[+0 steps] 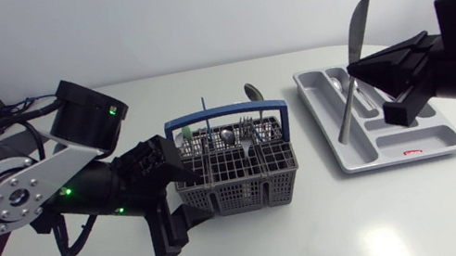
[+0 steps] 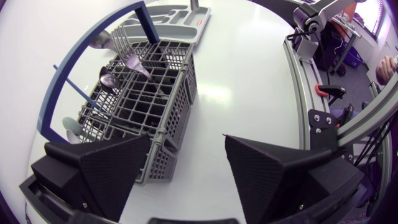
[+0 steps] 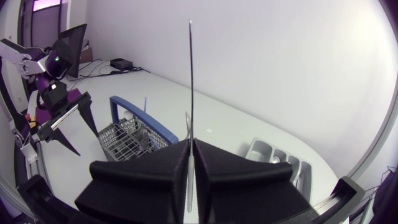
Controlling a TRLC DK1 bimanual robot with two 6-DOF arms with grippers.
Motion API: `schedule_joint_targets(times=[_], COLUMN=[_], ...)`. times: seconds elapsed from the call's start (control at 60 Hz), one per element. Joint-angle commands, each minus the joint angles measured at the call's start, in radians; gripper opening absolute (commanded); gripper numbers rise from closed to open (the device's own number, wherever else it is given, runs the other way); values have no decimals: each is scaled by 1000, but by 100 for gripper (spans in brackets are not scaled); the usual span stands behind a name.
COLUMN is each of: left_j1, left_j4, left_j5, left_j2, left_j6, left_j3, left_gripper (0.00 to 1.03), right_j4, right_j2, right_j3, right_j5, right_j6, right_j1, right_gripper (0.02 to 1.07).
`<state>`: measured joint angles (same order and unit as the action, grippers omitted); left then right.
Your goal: Unload the cutlery basket into the drawer organizer.
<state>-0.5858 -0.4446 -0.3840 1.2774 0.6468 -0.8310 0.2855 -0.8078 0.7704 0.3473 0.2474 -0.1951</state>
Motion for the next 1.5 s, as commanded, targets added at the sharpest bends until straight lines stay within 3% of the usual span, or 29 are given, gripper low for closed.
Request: schedule_joint_targets(times=[0.0, 0.283, 0.567, 1.1, 1.483], left_j1=[-8, -9, -16, -8, -2], left_j4=[-6, -6, -14, -25, -23], left_j5=[5, 5, 10, 20, 20], left_j2=[17, 17, 17, -1, -1], left_j6=[-16, -15, -13, -7, 4], left_j3=[-16, -14, -11, 1, 10], left_gripper=[98, 98, 98, 98, 98], right_j4=[0, -19, -23, 89, 198], right_j2=[-5, -157, -412, -852, -1005], right_j3=[-5, 32, 181, 550, 728], right_j5=[25, 116, 117, 7, -93], right_j6=[23, 73, 108, 190, 243], right_j1=[75, 347, 514, 620, 637], right_gripper=[11, 11, 11, 10, 10])
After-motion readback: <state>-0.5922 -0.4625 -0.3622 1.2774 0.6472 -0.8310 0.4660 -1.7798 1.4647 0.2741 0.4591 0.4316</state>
